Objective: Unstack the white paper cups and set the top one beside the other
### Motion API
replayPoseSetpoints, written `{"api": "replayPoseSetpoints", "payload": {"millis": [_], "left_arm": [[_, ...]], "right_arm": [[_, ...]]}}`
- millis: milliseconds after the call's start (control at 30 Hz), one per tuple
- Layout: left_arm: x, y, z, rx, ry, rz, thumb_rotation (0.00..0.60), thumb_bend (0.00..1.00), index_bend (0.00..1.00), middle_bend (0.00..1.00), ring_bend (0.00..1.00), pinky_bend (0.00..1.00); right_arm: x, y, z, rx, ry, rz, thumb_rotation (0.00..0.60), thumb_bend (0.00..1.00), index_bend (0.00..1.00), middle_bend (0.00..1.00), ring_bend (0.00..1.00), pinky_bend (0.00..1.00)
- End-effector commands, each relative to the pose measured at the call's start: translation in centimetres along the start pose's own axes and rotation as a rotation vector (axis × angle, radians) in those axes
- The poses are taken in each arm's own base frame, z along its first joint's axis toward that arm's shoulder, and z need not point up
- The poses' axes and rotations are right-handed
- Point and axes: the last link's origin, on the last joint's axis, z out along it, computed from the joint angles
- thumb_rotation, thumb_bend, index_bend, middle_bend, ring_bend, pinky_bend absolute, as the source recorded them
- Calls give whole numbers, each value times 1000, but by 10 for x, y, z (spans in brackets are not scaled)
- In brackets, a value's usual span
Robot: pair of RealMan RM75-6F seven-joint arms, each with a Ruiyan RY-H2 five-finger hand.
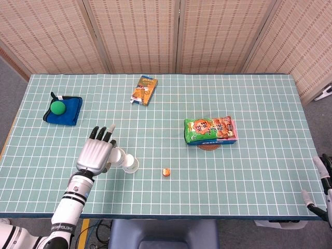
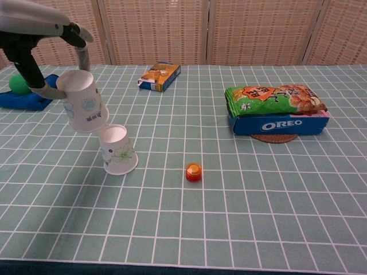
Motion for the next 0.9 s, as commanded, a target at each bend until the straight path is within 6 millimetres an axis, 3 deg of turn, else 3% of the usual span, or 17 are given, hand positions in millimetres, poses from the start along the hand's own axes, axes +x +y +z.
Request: {"api": "replayPoseSetpoints", "payload": {"millis": [33, 900], "left_arm": [[-8, -9, 1, 9, -13, -14, 600, 295, 443, 0, 0, 0], [-53, -59, 10, 47, -55, -105, 600, 295, 444, 0, 0, 0]], "right_arm": [[-2, -2, 1, 4, -8, -6, 600, 310, 8, 0, 0, 0], [-7, -7, -2, 6, -10, -26, 600, 311, 7, 0, 0, 0]]}}
